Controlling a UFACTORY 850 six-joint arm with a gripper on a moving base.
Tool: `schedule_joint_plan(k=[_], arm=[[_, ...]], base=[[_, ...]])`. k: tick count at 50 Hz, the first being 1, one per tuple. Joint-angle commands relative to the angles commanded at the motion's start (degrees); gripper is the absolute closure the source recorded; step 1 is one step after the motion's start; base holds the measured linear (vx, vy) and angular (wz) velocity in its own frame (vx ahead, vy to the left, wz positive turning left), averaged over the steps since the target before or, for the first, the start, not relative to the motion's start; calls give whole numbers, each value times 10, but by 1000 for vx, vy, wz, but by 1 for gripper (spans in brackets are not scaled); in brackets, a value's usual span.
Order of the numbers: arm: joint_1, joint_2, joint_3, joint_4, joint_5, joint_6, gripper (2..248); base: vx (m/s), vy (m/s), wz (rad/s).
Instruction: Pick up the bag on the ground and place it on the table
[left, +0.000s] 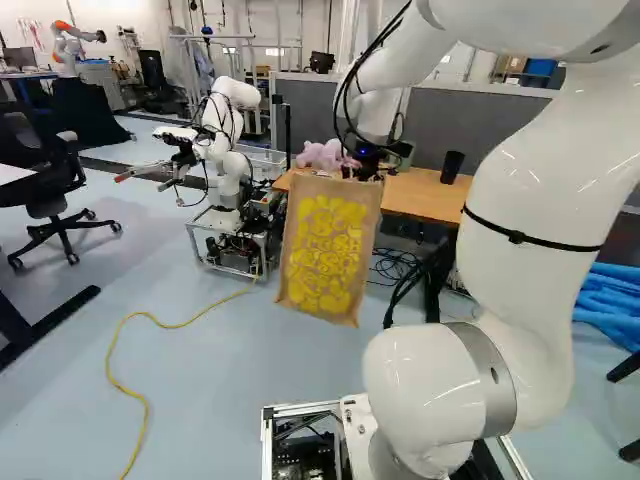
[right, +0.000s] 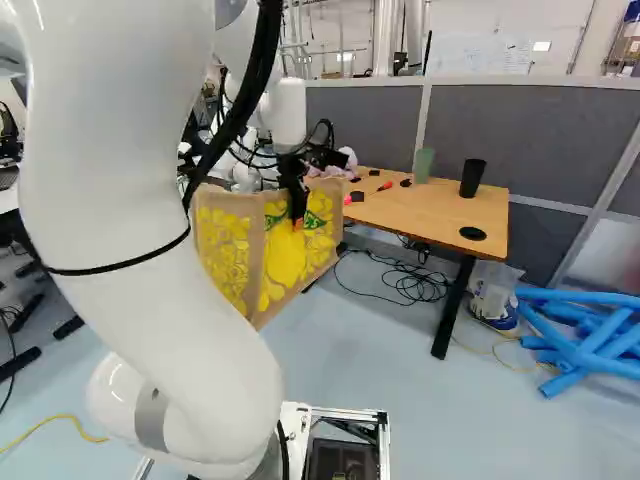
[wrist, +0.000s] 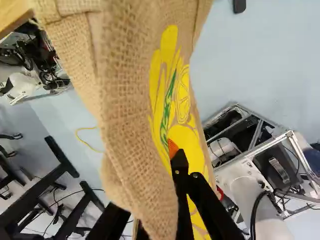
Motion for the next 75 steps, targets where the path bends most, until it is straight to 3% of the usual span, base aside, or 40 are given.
schedule_joint_plan(k=[31,50,75], arm=[[-17,-14,-84,5,-148,0,218],[-11,17,-90,26,-73,0,218],[-10,40,-111,27,-65,0,218]], base=[[0,0,0],[0,0,0],[0,0,0]])
